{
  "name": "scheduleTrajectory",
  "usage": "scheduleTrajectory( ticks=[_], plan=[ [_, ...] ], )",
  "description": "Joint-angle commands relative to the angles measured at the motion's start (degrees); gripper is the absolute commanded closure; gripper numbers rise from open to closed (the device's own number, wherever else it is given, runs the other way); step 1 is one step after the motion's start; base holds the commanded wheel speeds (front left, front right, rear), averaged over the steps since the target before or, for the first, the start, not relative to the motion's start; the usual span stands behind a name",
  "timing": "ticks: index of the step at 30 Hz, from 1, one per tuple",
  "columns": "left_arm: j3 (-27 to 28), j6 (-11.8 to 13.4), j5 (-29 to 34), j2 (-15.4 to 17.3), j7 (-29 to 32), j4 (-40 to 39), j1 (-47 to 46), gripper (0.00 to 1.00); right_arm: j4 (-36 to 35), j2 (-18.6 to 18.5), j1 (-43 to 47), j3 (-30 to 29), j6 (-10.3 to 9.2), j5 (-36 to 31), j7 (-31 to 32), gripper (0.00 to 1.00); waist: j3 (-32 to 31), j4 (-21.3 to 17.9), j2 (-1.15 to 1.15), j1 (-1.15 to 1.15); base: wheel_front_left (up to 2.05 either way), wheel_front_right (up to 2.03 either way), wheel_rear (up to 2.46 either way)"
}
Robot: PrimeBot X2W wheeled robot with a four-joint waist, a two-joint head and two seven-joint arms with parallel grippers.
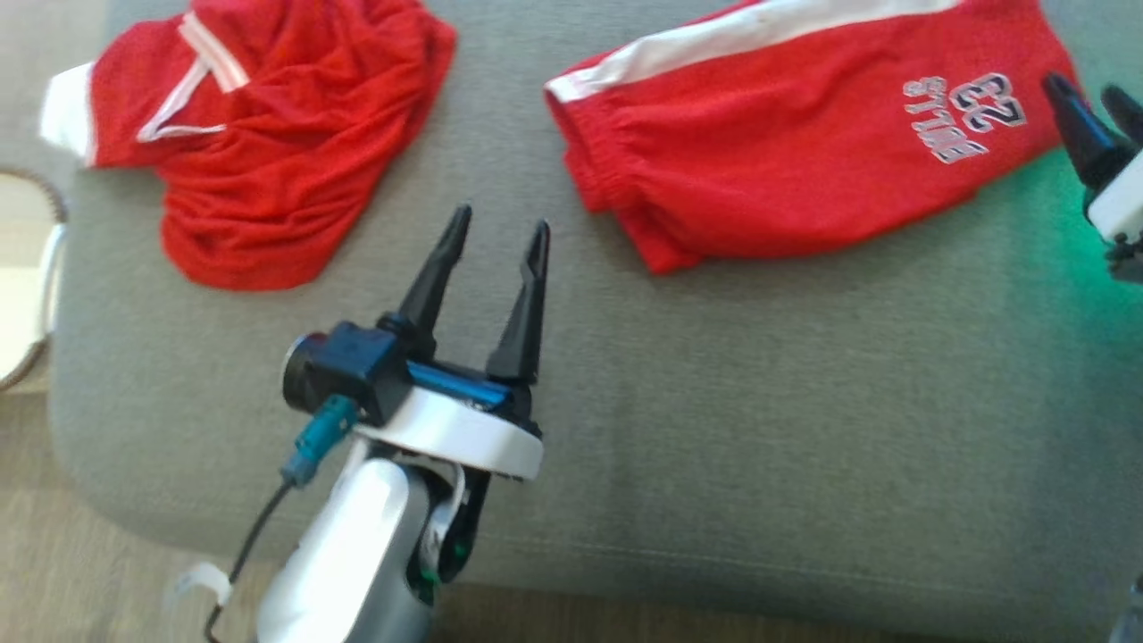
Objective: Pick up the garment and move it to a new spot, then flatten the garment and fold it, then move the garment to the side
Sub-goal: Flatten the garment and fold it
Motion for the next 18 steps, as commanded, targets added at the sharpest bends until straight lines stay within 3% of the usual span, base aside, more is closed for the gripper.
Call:
scheduleTrajectory(
  ticks=[1,10,18],
  plan=[
    [1.4,0.0,0.6,0.1,-0.3,-2.4,-0.1,0.00,-0.7,-0.4,-2.0,0.1,-0.01,-1.4,-0.8,0.00,-0.3,1.6,0.00,0.01,0.00,0.00,0.00],
    [-0.4,0.1,3.1,-0.5,-0.3,-4.2,1.7,0.00,12.6,1.4,-7.9,0.2,-0.01,-17.7,-5.1,0.00,-0.4,3.7,0.00,0.01,0.00,0.00,0.00],
    [-1.6,1.0,3.4,-0.6,-0.3,-4.6,2.6,0.00,20.2,3.8,-10.8,-2.2,-0.01,-24.2,-9.2,0.00,-1.6,4.0,0.00,0.01,0.00,0.00,0.00]
  ],
)
